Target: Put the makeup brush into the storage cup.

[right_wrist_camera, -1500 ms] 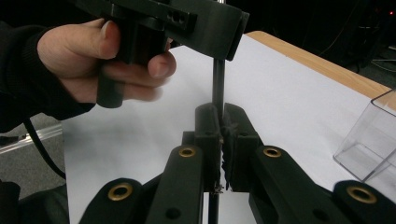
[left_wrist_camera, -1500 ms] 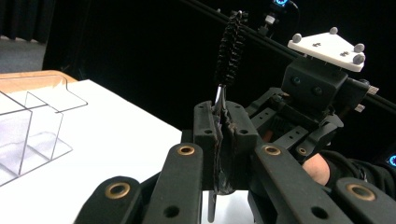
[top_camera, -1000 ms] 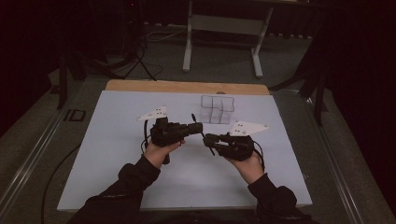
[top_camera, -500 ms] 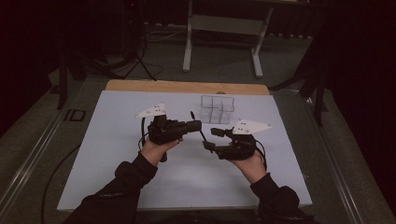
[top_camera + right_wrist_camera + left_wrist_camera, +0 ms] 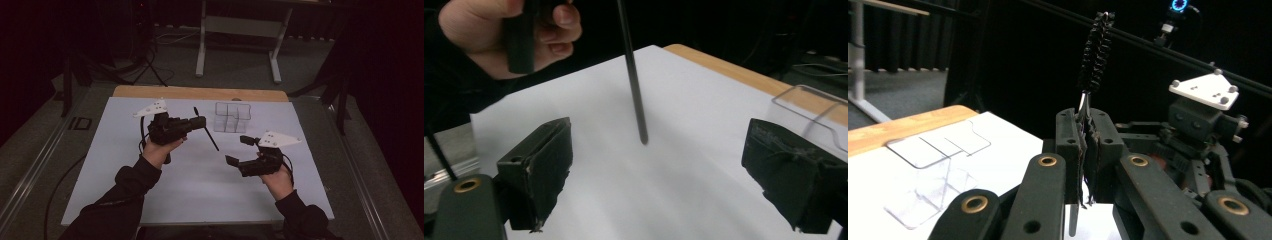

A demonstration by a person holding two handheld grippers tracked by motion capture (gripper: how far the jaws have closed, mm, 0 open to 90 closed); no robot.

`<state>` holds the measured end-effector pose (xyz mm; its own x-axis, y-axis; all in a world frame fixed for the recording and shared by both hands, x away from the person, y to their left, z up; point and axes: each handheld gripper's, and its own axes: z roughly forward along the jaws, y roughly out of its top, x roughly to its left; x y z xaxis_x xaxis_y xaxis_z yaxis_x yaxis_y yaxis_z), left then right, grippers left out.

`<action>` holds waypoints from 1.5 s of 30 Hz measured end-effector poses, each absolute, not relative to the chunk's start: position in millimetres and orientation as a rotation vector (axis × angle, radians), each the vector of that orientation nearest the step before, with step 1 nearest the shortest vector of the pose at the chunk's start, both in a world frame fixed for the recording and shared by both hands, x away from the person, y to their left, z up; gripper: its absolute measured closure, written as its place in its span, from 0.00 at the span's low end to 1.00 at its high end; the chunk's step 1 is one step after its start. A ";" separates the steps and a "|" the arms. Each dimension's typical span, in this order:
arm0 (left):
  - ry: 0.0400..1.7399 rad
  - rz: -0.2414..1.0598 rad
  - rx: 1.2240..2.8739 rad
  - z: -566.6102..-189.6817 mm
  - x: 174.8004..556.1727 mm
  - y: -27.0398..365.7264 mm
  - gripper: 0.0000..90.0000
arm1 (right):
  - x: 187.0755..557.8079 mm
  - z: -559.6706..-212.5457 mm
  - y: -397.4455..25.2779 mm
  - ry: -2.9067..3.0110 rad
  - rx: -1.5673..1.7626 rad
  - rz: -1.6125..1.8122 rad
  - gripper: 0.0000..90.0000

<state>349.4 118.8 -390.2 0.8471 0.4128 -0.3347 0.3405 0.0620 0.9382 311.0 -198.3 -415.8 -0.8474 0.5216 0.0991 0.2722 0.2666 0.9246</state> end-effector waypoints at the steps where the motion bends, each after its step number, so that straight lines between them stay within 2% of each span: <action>1: 0.619 0.067 1.542 -389.0 350.2 118.7 0.96 | 311.2 -415.9 -200.7 2.302 0.751 1.635 0.14; 23: 0.656 0.215 1.568 -350.8 377.0 118.1 0.96 | 301.8 -427.6 -246.5 2.197 0.757 1.653 0.16; 36: 0.678 0.316 1.588 -338.4 405.9 94.6 0.96 | 293.7 -429.3 -257.0 2.157 0.776 1.641 0.16; 45: 0.709 0.389 1.605 -344.1 428.7 74.2 0.96 | 295.1 -430.1 -258.2 2.167 0.757 1.639 0.16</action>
<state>428.7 74.2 -344.1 0.7519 0.6425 -0.1477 0.2208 -0.0343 0.9747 295.1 -258.2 -430.1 -0.8085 0.5852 0.0619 0.2187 0.2011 0.9548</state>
